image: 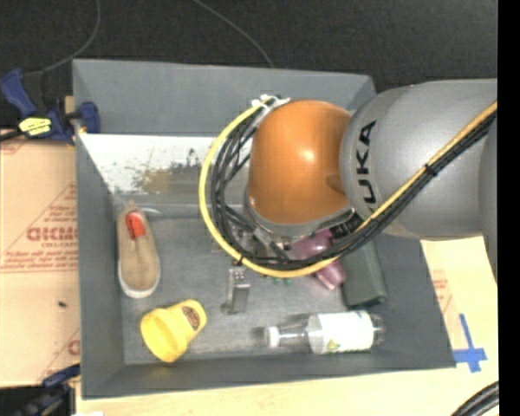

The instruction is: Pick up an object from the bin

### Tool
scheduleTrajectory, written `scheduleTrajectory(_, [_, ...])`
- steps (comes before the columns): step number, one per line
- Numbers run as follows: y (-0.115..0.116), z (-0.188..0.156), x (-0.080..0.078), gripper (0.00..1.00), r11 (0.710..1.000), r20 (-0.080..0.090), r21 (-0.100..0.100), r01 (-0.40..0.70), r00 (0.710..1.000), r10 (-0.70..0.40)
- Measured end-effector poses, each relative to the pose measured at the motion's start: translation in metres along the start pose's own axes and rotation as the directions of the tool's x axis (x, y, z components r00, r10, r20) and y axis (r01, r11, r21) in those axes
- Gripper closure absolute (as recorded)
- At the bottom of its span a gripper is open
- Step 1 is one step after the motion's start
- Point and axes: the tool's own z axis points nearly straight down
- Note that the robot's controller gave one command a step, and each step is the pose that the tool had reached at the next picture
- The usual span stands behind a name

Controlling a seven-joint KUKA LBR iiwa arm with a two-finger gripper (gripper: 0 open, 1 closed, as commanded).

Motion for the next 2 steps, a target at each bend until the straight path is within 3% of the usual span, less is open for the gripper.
scheduleTrajectory(1, [-0.001, -0.004, -0.002, 0.0, 1.0, 0.008, -0.001, -0.005, 1.0, 0.005])
scheduleTrajectory(2, [0.019, 0.077, 0.011, 0.0, 0.958, 0.006, 0.001, 0.287, 0.958, -0.287])
